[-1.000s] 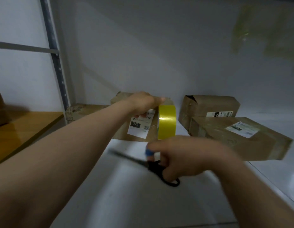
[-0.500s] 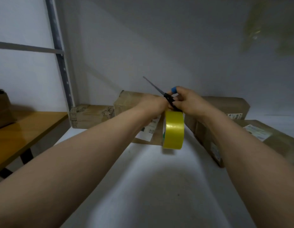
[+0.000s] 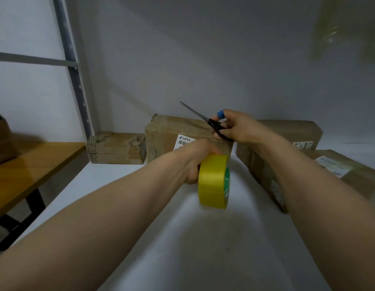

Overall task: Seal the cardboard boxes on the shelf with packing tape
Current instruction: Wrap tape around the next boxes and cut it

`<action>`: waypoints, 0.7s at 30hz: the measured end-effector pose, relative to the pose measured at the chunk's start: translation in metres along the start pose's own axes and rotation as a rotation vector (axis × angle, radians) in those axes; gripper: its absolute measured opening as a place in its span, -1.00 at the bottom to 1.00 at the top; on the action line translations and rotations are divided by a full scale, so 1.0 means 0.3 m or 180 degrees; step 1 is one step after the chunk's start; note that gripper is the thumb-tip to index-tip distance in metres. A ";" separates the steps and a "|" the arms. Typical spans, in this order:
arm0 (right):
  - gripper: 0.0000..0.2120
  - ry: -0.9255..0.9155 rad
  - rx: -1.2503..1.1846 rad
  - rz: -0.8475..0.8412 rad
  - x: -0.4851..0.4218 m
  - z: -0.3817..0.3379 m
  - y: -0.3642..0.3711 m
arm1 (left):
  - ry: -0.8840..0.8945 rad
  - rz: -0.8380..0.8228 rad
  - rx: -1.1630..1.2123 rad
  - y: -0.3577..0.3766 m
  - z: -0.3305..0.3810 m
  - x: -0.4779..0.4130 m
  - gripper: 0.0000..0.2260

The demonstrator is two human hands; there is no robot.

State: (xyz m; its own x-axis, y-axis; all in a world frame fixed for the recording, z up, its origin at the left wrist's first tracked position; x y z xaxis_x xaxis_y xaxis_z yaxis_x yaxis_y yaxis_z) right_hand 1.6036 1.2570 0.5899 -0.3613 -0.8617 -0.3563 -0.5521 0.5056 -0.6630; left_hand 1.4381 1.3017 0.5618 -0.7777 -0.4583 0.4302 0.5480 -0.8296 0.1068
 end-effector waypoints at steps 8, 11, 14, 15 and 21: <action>-0.68 -0.0011 -0.1240 0.0849 0.097 -0.013 -0.017 | -0.0133 0.0344 -0.0067 -0.005 -0.044 -0.066 -0.94; -0.61 -0.0116 -0.1694 0.0671 0.212 0.030 -0.076 | -0.0090 0.0314 -0.0033 -0.011 -0.043 -0.086 -0.86; -0.38 -0.0002 -0.2062 -0.0122 0.322 0.094 -0.149 | -0.0110 0.0210 0.0090 -0.020 -0.050 -0.104 -0.94; -0.37 0.0061 -0.1989 -0.0328 0.350 0.115 -0.165 | -0.0105 0.0204 0.0107 -0.025 -0.054 -0.109 -0.96; -0.60 0.0278 -0.1115 -0.1091 0.416 0.163 -0.236 | -0.0082 0.0123 0.0152 -0.042 -0.060 -0.122 -0.84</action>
State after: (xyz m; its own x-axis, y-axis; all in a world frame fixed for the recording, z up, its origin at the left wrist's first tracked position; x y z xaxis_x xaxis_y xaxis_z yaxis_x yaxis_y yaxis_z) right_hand 1.6342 1.1116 0.5602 -0.1681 -0.9817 -0.0900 -0.8640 0.1907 -0.4660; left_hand 1.4542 1.3232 0.5286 -0.7478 -0.4810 0.4576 0.5921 -0.7950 0.1321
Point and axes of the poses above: each hand's wrist, its own x-axis away from the middle knuckle, its own y-axis out of the palm, z = x × y, the point moved 1 cm from there along -x, towards the middle knuckle, and after that the axes turned 8 degrees about -y, right-handed, at the moved point
